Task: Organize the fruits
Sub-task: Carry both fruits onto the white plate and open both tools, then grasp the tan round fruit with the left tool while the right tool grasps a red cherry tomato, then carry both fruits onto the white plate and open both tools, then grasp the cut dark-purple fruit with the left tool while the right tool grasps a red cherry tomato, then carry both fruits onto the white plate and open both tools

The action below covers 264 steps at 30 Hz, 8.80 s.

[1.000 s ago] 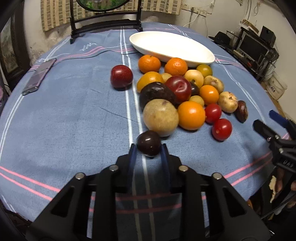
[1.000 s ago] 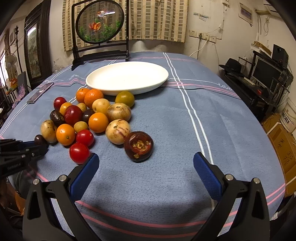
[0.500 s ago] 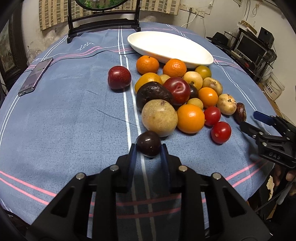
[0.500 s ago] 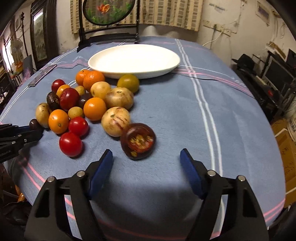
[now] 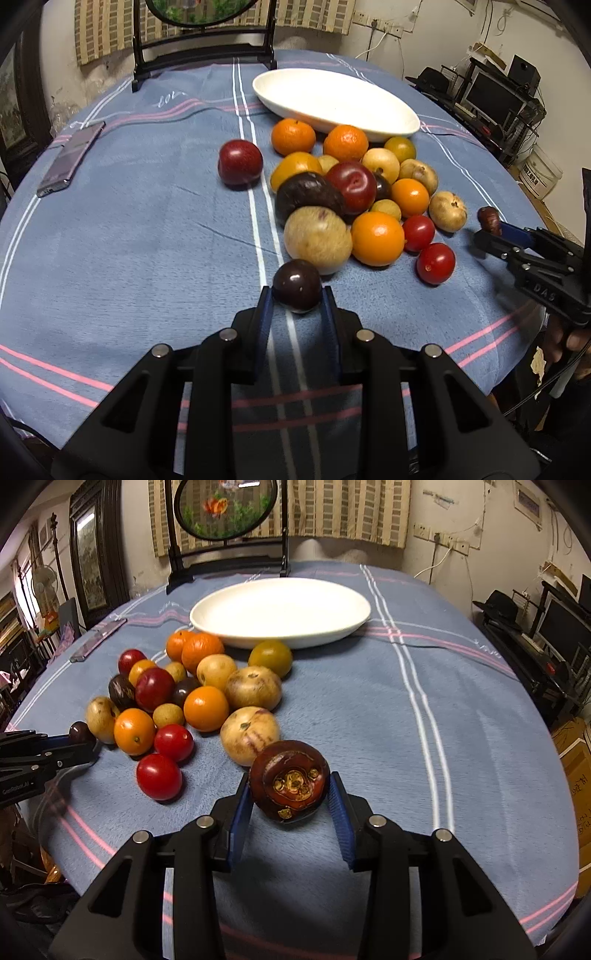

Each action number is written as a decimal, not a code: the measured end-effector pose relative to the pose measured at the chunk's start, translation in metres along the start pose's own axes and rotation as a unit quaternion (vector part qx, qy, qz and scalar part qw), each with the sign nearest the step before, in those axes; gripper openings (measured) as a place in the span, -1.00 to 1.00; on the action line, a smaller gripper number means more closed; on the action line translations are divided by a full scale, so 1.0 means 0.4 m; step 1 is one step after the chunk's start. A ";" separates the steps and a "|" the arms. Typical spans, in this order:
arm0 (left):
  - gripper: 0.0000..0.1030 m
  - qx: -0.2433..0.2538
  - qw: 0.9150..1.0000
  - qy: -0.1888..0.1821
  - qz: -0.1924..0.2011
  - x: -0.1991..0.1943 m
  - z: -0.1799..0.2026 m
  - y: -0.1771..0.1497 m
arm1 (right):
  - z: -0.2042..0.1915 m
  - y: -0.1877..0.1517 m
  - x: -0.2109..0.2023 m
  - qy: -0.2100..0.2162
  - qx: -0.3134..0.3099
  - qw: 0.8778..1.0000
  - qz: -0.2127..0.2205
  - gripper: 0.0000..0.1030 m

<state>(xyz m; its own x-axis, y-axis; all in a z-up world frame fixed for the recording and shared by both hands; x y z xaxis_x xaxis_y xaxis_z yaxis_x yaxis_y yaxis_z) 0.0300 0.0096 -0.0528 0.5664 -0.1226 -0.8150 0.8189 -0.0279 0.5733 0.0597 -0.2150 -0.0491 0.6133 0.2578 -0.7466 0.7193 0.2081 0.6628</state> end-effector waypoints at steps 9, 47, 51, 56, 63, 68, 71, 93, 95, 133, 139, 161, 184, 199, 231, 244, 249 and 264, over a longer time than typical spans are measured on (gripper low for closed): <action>-0.48 0.012 0.999 -0.012 0.036 -0.086 0.005 0.030 | -0.002 0.042 -0.060 0.020 0.002 0.999 0.040 -0.20; 0.63 0.092 0.992 0.068 0.051 0.122 0.055 0.425 | 0.111 0.299 0.135 0.005 0.022 1.000 0.004 0.30; 0.67 0.086 0.993 0.061 0.059 0.054 0.041 0.353 | 0.089 0.235 0.066 -0.001 0.014 1.000 0.012 0.31; 0.70 0.066 0.995 0.054 0.053 0.001 0.020 0.263 | 0.034 0.143 0.015 0.004 0.002 1.000 0.012 0.31; 0.70 0.042 0.997 0.054 0.031 -0.031 -0.004 0.131 | -0.024 0.054 -0.012 0.028 0.015 1.000 -0.001 0.31; 0.70 0.029 0.998 0.050 0.013 -0.024 -0.011 0.069 | -0.070 0.025 -0.041 0.037 -0.001 0.999 0.006 0.31; 0.70 0.022 0.999 0.043 0.004 -0.018 -0.006 0.040 | -0.095 0.016 -0.041 0.043 -0.011 0.999 0.006 0.31; 0.69 0.012 0.999 0.043 -0.019 0.053 -0.014 0.021 | -0.204 0.006 0.055 0.066 -0.033 0.997 -0.024 -0.39; 0.69 0.011 0.999 0.042 -0.018 0.053 -0.016 0.021 | -0.193 0.004 0.049 0.074 -0.021 0.997 -0.026 -0.39; -0.12 0.030 0.998 0.006 0.051 -0.028 0.036 0.304 | 0.031 0.190 -0.051 0.048 0.038 0.995 0.081 -0.39; -0.11 0.033 0.999 0.001 0.037 0.064 0.076 0.410 | 0.028 0.278 0.026 0.050 0.028 0.996 0.069 -0.39; 0.32 -0.013 1.000 0.011 -0.009 0.292 0.032 0.527 | 0.024 0.365 0.264 0.046 0.004 0.999 -0.015 0.10; 0.75 -0.051 0.998 0.017 0.033 0.088 -0.047 0.406 | 0.081 0.259 0.115 0.018 0.075 0.997 0.007 0.27; 0.77 -0.026 0.999 0.015 0.017 0.009 -0.049 0.191 | 0.021 0.100 0.032 0.027 0.073 0.997 -0.007 0.29; 0.83 -0.021 0.999 0.007 -0.037 0.063 -0.052 0.059 | -0.197 0.035 0.084 0.027 -0.061 0.997 -0.027 -0.41; 0.80 -0.008 0.999 0.031 -0.023 0.086 -0.019 0.067 | -0.136 0.029 0.060 0.044 -0.027 0.999 -0.018 -0.41; 0.04 0.021 0.999 0.036 -0.003 0.083 0.009 0.071 | -0.138 0.026 0.049 0.053 -0.026 0.998 -0.012 -0.42; -0.08 0.002 1.000 -0.028 0.011 -0.006 0.021 0.122 | -0.097 0.057 -0.008 0.050 -0.013 0.998 0.021 -0.41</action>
<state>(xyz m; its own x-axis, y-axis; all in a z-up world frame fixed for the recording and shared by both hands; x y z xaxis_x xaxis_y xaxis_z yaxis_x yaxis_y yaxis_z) 0.0677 0.0001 -0.0220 0.5778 -0.1794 -0.7962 0.8059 -0.0293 0.5914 0.0613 -0.1745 -0.0295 0.6061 0.3594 -0.7095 0.6844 0.2188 0.6955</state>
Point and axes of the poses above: each gripper's, at about its wrist camera, not at the fingertips, and x roughly the way its jaws point, z to its right, y to its top, the point moved 4 cm from there along x, roughly the way its jaws point, and after that the axes turned 2 degrees about y, right-handed, at the moved point
